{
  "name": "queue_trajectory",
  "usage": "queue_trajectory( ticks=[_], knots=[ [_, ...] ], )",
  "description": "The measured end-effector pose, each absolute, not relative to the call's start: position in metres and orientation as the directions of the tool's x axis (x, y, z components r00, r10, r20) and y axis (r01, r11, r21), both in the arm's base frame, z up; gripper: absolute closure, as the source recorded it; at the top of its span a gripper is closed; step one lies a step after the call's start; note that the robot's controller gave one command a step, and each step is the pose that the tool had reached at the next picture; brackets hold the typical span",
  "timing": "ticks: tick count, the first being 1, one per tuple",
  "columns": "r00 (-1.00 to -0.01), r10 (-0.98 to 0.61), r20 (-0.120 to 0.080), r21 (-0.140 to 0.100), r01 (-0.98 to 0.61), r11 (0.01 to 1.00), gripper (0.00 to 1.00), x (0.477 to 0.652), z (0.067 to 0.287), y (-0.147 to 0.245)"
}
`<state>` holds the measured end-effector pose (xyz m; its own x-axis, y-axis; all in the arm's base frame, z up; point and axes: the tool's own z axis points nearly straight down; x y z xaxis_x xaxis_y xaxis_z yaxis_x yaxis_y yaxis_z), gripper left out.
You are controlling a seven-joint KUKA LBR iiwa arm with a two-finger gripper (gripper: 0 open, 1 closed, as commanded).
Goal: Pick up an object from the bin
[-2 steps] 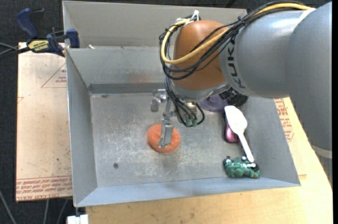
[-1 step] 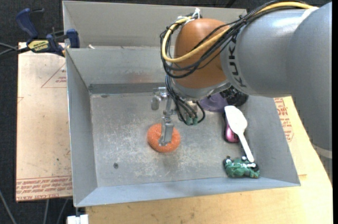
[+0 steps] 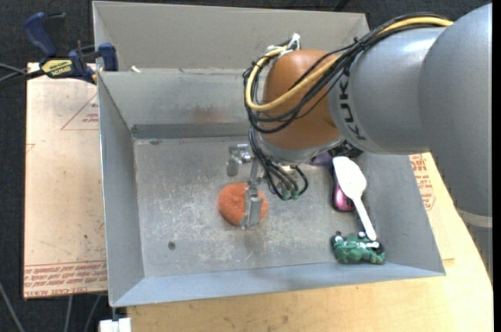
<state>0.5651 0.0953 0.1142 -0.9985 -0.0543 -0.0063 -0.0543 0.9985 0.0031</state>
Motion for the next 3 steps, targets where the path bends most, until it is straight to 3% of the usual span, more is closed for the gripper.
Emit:
queue_trajectory(
  ticks=[1, 3],
  knots=[
    [-0.992, -0.128, -0.006, 0.003, -0.128, 0.992, 1.0, 0.5589, 0.0731, 0.0748],
    [-0.992, -0.129, -0.005, 0.003, -0.129, 0.992, 1.0, 0.5585, 0.0741, 0.0748]
  ],
)
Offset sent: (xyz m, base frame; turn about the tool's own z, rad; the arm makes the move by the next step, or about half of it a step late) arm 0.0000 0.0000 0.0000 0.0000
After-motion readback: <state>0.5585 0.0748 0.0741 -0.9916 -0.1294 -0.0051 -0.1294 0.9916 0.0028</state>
